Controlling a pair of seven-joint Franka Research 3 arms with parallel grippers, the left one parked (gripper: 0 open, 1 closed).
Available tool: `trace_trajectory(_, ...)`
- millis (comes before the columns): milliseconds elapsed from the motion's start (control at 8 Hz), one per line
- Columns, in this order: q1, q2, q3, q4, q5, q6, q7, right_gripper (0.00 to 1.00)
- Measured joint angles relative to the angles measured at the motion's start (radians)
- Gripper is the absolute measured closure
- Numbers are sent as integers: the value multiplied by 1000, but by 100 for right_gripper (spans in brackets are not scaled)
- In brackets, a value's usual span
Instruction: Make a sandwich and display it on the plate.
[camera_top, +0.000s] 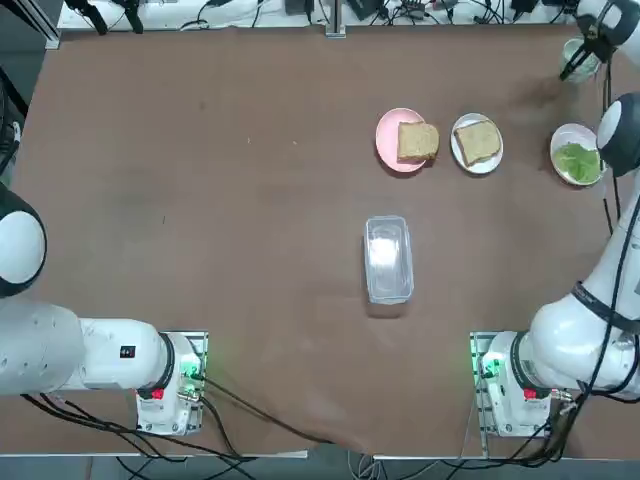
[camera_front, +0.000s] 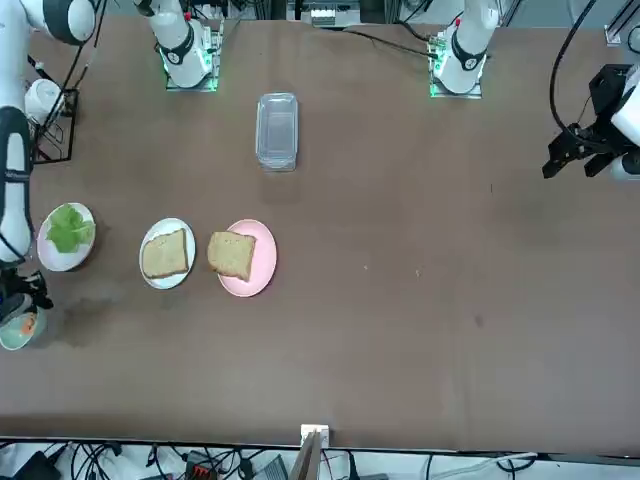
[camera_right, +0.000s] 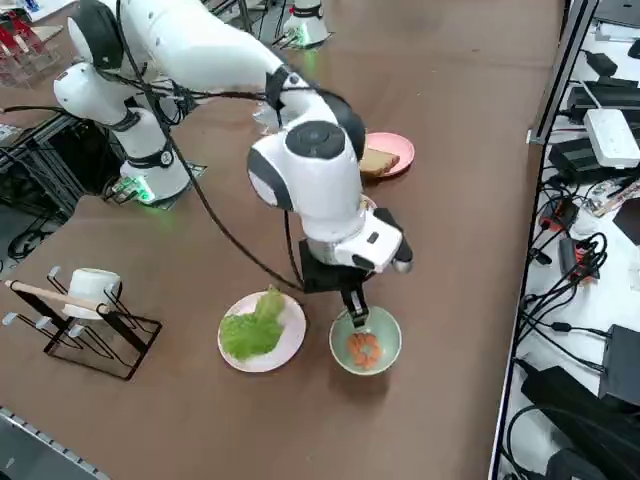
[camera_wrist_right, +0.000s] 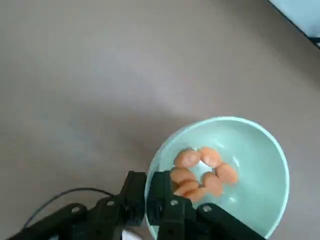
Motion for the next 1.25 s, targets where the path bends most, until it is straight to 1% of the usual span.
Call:
trace_trajectory(250,48,-73,7,2,3,-194,141,95)
trace_trajectory(375,85,-102,10,-4,5,-256,225,95)
trace_trajectory(500,128,-129,12,-28,20,-283,321,95)
trace_trajectory(625,171,-154,13,-72,61,-287,421,95)
trace_trajectory(875,245,-189,13,-168,173,-281,568,95)
trace_trajectory(1000,267,-197,13,-206,231,-279,614,95)
trace_trajectory(1250,283,-213,13,-286,361,-276,644,95)
